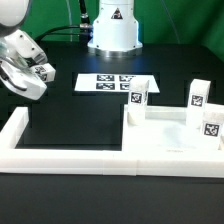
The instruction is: Assemble square table
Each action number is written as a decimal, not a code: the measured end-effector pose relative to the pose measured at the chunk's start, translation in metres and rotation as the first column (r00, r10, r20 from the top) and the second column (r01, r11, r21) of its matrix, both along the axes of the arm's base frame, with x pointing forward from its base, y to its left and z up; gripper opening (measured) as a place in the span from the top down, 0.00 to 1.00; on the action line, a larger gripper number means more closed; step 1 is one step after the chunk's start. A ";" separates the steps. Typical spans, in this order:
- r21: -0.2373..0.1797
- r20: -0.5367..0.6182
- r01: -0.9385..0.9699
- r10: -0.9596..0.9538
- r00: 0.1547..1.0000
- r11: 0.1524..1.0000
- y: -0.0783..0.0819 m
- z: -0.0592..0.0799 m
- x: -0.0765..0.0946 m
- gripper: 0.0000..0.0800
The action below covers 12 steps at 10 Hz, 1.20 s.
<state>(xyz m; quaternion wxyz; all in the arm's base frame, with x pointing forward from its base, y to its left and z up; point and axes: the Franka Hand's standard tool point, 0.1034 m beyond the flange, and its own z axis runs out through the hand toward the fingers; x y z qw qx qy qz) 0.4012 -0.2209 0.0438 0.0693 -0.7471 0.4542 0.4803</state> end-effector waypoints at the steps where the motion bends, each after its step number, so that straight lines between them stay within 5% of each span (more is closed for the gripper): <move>1: 0.000 0.000 0.000 0.000 1.000 1.000 0.000 0.000 0.000 0.64; 3: -0.016 -0.009 0.010 -0.010 1.000 1.000 0.001 -0.001 0.000 0.64; 8: -0.218 -0.075 0.058 -0.076 0.994 0.974 0.037 -0.001 0.030 0.64; 12: -0.269 0.025 0.177 -0.177 0.984 0.947 0.038 -0.004 0.031 0.64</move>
Offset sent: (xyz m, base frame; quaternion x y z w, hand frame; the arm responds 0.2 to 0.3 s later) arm -0.0138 0.0342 0.0042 0.0017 0.0148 0.1330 0.9910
